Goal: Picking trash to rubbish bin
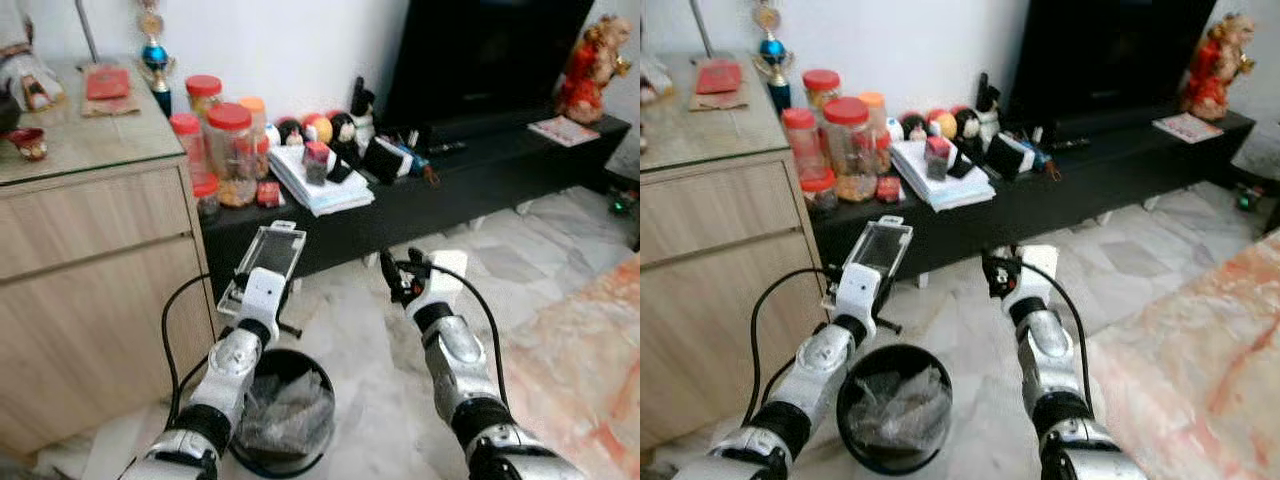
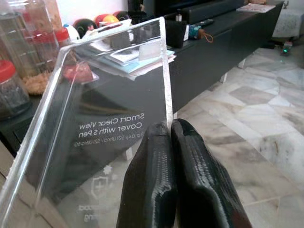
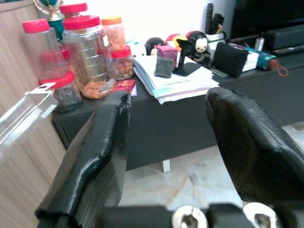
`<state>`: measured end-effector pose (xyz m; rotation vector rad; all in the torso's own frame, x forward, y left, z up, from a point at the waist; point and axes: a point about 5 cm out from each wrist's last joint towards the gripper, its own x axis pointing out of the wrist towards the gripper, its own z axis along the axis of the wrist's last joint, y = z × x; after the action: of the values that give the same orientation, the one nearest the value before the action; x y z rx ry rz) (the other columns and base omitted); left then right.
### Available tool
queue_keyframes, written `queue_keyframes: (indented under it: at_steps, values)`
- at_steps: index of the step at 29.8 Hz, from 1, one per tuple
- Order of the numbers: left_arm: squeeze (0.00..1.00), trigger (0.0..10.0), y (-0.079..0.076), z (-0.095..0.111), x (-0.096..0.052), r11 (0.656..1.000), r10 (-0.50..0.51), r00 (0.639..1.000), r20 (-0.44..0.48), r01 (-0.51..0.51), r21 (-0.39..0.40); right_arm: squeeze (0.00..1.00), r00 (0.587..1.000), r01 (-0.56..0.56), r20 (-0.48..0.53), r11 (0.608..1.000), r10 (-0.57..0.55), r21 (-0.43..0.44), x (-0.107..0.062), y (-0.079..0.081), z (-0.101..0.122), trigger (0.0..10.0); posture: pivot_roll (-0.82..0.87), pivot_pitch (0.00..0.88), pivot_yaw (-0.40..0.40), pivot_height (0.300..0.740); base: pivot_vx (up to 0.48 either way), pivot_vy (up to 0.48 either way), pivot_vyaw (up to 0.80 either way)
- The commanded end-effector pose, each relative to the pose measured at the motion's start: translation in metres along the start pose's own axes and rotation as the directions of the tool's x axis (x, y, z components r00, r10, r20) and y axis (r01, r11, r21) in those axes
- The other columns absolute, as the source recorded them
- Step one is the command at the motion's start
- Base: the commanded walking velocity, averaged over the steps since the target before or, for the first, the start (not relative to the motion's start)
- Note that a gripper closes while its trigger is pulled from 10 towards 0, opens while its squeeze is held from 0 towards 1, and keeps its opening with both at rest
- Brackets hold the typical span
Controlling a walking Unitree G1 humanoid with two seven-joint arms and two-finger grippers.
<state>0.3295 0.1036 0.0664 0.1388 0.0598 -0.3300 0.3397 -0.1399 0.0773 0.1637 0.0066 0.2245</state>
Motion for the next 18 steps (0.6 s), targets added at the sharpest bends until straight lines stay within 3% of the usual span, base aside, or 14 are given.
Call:
queue_keyframes:
  at_steps: [1, 5, 18]
  values:
    - [0.0, 10.0, 0.0003, 0.0037, 0.0015, 1.0, 0.003, 1.0, 0.012, -0.003, 0.001, 0.0, 1.0, 0.0, -0.002, 1.0, 0.0, -0.001, 0.0007, -0.0021, 0.0022, 10.0, 0.21, 0.0, -0.115, 0.74, 0.469, 0.0, 0.0]
    - [0.0, 10.0, -0.0002, 0.0047, 0.002, 1.0, 0.0, 1.0, 0.016, 0.0, 0.001, 0.0, 1.0, -0.007, 0.002, 1.0, 0.007, 0.007, 0.0013, -0.0005, 0.0026, 10.0, 0.21, 0.0, -0.115, 0.74, 0.471, 0.0, -0.47]
    - [0.0, 10.0, -0.004, 0.0058, 0.0025, 1.0, -0.028, 0.999, 0.022, 0.028, -0.007, 0.0, 1.0, -0.022, -0.001, 1.0, 0.022, -0.004, 0.0008, 0.0013, 0.0018, 10.0, 0.21, 0.0, -0.115, 0.74, 0.414, 0.0, 0.0]
